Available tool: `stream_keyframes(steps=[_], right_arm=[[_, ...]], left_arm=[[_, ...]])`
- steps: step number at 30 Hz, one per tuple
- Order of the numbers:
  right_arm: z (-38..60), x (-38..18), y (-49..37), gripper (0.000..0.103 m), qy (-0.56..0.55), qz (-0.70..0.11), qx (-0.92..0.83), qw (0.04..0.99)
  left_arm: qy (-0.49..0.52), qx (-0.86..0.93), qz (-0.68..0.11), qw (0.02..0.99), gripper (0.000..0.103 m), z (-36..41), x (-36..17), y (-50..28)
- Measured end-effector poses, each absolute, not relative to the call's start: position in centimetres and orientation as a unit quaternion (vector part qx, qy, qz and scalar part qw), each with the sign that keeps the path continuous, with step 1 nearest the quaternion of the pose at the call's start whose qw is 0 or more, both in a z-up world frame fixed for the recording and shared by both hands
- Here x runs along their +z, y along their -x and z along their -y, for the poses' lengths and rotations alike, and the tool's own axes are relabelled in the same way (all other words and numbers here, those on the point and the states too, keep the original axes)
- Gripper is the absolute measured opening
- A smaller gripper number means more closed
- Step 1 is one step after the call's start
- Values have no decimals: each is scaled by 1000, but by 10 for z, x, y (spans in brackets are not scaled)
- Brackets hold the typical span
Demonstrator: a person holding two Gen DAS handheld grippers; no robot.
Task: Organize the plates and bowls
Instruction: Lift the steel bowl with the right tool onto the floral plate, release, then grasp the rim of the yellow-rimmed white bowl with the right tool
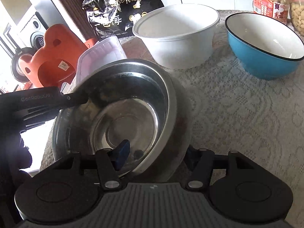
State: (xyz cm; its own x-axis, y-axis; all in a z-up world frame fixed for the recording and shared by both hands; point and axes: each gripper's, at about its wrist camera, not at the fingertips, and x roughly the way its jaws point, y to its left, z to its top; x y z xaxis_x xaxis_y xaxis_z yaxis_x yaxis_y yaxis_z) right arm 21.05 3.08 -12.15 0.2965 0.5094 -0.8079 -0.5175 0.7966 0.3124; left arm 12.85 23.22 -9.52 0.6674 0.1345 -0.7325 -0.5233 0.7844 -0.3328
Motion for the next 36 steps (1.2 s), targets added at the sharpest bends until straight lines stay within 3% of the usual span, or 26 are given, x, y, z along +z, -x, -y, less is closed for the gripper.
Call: stream_keyframes(steps=[7, 18, 27, 31, 36], right_arm=[[-30, -112, -200, 60, 27, -478, 312, 821], [36, -56, -198, 60, 34, -360, 289, 886], [145, -16, -244, 61, 2, -311, 201, 929], [181, -9, -271, 66, 26, -280, 160, 946], [226, -24, -311, 66, 1, -309, 127, 943]], left_arm=[[253, 198, -342, 883, 25, -227, -84, -124], [215, 171, -248, 929, 26, -159, -17, -115], [201, -15, -267, 942, 25, -47, 0, -169], [201, -48, -263, 943, 18, -16, 12, -205], [181, -21, -270, 945, 17, 20, 10, -250]])
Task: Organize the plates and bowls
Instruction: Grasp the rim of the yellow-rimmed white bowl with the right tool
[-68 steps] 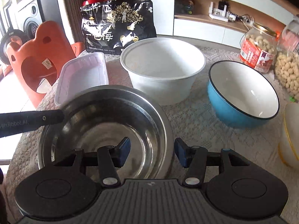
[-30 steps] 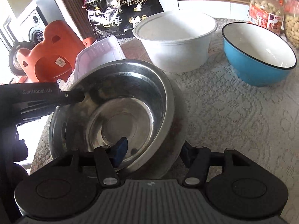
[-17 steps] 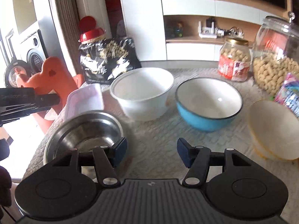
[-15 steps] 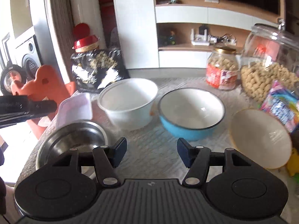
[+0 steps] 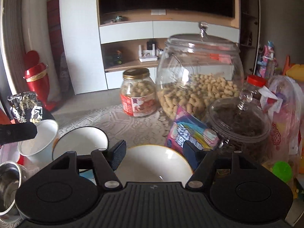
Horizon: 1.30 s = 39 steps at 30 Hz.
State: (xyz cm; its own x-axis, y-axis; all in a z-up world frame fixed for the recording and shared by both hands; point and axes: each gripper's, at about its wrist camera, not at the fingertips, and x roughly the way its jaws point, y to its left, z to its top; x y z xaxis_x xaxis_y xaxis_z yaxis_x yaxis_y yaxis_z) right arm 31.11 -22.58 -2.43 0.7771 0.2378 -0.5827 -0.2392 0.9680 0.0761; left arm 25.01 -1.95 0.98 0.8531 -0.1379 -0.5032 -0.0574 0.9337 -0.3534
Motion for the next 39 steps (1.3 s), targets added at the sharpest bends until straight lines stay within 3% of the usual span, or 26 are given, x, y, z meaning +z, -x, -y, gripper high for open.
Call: stream_keyframes(steps=[3, 6, 11, 18, 37, 39], right_arm=[[235, -42, -321, 49, 11, -322, 123, 939], [242, -52, -326, 45, 5, -357, 129, 925], [261, -42, -323, 45, -17, -345, 138, 928], [292, -64, -343, 45, -87, -393, 134, 905], [269, -111, -375, 44, -75, -455, 140, 876], [271, -120, -382, 39, -90, -470, 146, 866]], left_arm=[[217, -28, -294, 931, 18, 27, -18, -266], [235, -43, -339, 910, 19, 28, -37, -282], [233, -37, -342, 910, 19, 34, -50, -289], [226, -23, -366, 903, 19, 39, -67, -293], [212, -8, -415, 885, 23, 57, -110, -344], [211, -8, -415, 885, 24, 59, -113, -345]])
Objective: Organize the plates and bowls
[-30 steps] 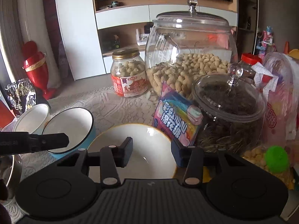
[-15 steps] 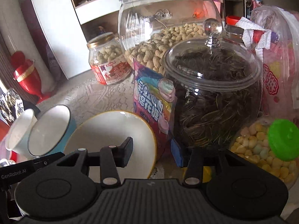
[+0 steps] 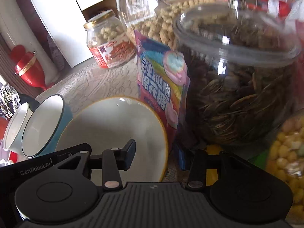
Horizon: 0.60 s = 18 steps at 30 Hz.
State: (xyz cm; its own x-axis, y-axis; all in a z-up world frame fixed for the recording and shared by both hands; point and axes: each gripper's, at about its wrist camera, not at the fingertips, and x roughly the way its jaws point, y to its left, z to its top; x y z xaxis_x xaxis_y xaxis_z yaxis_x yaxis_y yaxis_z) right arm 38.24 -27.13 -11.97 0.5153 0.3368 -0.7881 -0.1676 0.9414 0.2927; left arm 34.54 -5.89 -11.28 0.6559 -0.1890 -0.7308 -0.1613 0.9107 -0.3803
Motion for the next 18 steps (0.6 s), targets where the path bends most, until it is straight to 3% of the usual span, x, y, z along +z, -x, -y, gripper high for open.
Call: stream_keyframes(steps=[3, 18], right_arm=[[274, -129, -388, 25, -110, -487, 156, 852], [225, -106, -335, 27, -41, -454, 199, 868]], left_arm=[[185, -13, -420, 888, 24, 64, -110, -346], [174, 2, -434, 884, 27, 26, -103, -283]])
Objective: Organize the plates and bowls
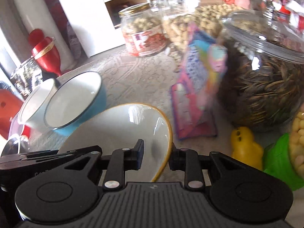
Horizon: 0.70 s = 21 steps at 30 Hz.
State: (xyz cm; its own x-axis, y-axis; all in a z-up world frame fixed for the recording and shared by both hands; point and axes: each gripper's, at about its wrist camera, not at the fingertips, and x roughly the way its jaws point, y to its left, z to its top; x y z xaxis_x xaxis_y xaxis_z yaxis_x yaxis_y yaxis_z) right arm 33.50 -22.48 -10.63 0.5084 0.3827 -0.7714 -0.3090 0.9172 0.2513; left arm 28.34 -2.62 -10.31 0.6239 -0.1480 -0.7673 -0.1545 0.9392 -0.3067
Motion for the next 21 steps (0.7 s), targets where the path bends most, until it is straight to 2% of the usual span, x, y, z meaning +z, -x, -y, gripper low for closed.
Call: stream_keyframes(steps=[13, 21], right_arm=[[165, -104, -284, 28, -18, -436, 284, 854], [152, -116, -283, 27, 14, -450, 279, 848]], left_arm=[[169, 59, -399, 899, 27, -23, -83, -219], [183, 65, -426, 884, 27, -28, -100, -219]])
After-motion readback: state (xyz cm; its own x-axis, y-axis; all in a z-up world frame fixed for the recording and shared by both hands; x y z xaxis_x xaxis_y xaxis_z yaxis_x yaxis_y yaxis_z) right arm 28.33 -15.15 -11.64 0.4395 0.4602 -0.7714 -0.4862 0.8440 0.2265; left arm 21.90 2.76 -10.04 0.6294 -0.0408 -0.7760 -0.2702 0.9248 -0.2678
